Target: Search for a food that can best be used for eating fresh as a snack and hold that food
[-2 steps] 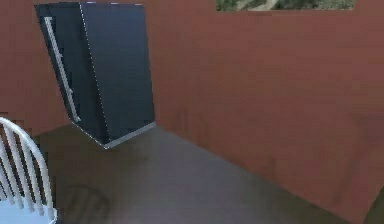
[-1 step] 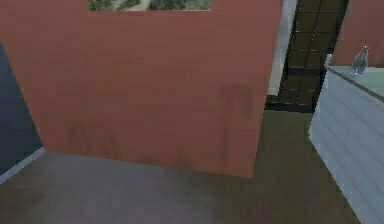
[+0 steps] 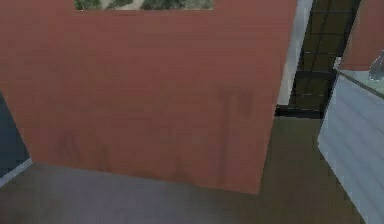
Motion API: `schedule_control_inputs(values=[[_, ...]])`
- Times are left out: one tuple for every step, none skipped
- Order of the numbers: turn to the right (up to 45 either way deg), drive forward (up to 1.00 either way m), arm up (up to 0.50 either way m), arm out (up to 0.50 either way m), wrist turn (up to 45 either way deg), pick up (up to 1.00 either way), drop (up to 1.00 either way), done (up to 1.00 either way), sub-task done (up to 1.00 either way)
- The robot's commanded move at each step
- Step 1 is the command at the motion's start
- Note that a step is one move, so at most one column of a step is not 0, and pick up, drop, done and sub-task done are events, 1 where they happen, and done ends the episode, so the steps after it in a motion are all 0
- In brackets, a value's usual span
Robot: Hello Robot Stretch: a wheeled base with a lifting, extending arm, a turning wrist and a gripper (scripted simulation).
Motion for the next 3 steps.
schedule_control_inputs(values=[[45.0,0.00,0.00,0.00,0.0,0.00,0.00,0.00,0.00],[3.0,0.00,0.00,0.00,0.0,0.00,0.00,0.00,0.00],[0.0,0.05,0.00,0.00,0.0,0.00,0.00,0.00,0.00]])
